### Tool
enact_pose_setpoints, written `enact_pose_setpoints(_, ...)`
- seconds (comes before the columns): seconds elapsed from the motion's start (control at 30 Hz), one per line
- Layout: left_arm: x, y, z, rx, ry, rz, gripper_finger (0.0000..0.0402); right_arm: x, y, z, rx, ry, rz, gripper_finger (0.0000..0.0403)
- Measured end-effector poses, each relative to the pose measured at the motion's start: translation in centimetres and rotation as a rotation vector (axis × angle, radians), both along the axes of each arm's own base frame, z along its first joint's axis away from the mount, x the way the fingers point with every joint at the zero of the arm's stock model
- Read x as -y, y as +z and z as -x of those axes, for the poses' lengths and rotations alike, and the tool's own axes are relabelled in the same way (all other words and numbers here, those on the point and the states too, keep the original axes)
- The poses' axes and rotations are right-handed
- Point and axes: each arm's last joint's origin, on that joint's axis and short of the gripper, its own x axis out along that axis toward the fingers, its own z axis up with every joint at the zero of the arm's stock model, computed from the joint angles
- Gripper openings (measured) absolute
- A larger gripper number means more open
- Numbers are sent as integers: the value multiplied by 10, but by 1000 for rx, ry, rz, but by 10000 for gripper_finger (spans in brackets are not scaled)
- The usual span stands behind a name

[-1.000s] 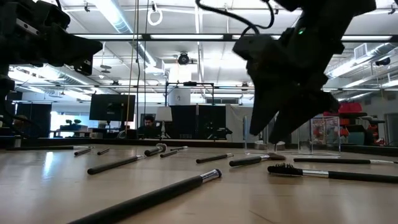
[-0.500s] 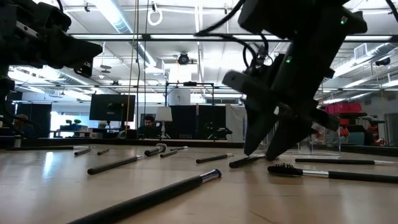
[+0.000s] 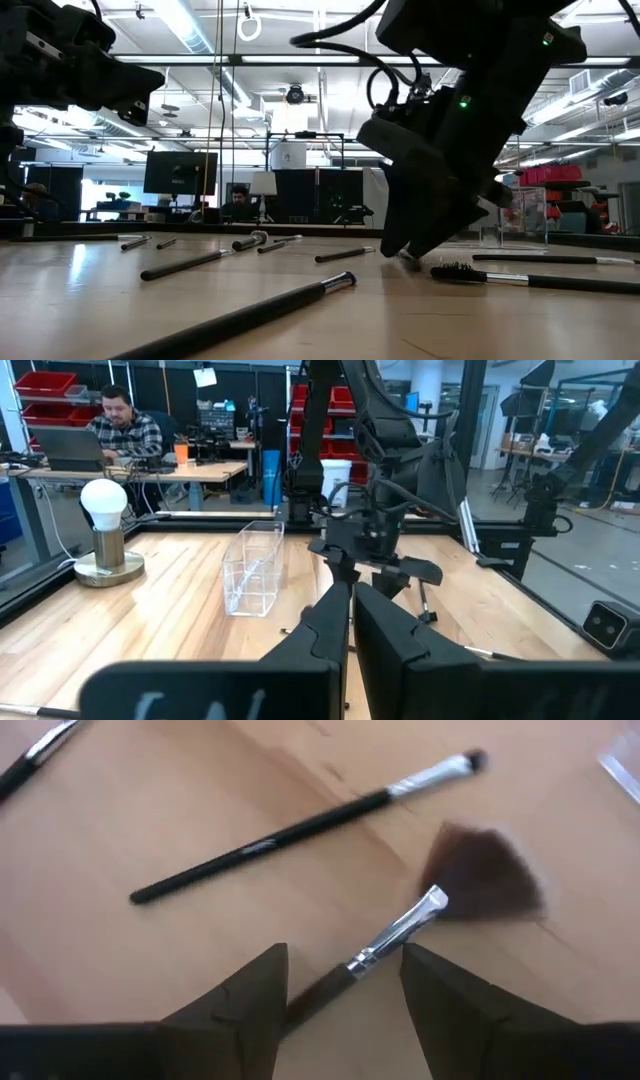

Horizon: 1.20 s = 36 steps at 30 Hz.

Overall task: Put items in baskets/containers
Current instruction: Put the black highlighter brush into the transparent organizer

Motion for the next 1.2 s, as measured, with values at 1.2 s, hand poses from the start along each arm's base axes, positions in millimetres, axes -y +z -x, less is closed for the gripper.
enact_pose_setpoints(1.2, 0, 0, 0, -1, -1, 24, 25, -2, -48, 46, 142, 190, 275, 49)
